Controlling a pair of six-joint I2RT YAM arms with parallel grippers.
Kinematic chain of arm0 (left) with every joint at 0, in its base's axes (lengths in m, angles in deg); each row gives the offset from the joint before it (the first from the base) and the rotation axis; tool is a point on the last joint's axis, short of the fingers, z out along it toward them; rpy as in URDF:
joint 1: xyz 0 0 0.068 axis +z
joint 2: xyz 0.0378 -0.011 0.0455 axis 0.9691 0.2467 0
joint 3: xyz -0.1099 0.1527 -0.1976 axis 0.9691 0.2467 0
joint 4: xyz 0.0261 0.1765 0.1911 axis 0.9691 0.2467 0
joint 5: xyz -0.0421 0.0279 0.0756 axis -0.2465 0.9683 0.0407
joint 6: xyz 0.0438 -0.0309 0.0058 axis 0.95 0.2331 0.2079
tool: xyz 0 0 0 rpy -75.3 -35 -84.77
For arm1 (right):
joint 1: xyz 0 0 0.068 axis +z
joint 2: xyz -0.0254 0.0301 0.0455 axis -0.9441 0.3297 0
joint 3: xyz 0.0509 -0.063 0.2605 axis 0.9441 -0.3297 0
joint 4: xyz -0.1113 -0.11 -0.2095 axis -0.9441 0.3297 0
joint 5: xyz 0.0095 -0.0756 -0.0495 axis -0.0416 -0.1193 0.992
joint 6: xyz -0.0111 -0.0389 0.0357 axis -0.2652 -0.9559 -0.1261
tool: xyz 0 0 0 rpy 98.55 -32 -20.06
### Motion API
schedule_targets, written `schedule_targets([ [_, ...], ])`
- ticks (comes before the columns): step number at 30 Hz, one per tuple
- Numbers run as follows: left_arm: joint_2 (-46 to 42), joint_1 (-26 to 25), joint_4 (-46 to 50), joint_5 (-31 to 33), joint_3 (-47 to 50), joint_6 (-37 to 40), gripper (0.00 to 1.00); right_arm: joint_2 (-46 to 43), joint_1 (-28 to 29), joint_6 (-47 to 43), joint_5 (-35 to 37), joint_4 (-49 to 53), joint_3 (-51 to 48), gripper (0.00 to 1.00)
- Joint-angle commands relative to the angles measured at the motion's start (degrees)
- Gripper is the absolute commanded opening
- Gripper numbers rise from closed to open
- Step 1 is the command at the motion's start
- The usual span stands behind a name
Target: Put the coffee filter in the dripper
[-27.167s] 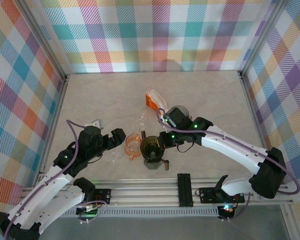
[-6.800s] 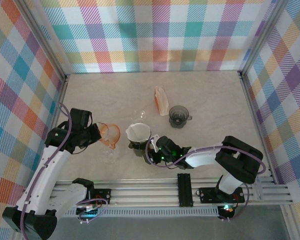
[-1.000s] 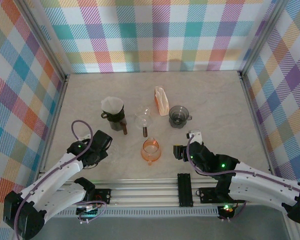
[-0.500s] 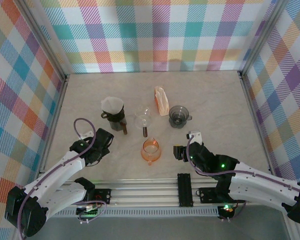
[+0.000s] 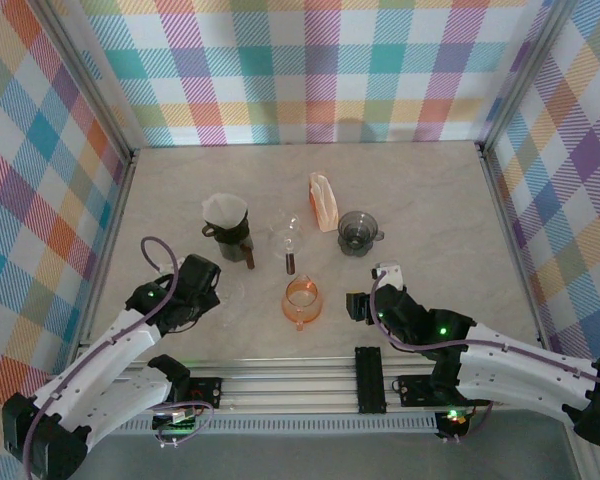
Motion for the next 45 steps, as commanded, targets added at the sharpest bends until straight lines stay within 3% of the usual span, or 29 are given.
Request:
schedule_targets([
  [1,-0.61,-4.55,1.28,-1.77,-6.74,0.79,0.0,0.28,-0.07,1.53,0.42,-1.66,-0.59,0.8],
  [9,7.74,-20.14,0.05,1.64,-19.23,0.56,0.0,-0.94,-0.03,2.35,1.45,-0.04,-0.64,0.8],
  [14,14.04,-25.1,-3.82,0.76,-22.98,2.18,0.0,-2.23,-0.07,2.91,1.64,1.19,-0.96,0.8],
  [22,19.86,-25.71,-10.83,-1.29,-23.63,4.01,0.0,-3.83,-0.13,3.61,1.61,2.28,-1.67,0.8],
  [45,24.53,-25.71,-11.17,-0.09,-21.48,5.12,0.0,-3.88,-0.07,3.67,1.64,1.99,-1.72,0.8],
])
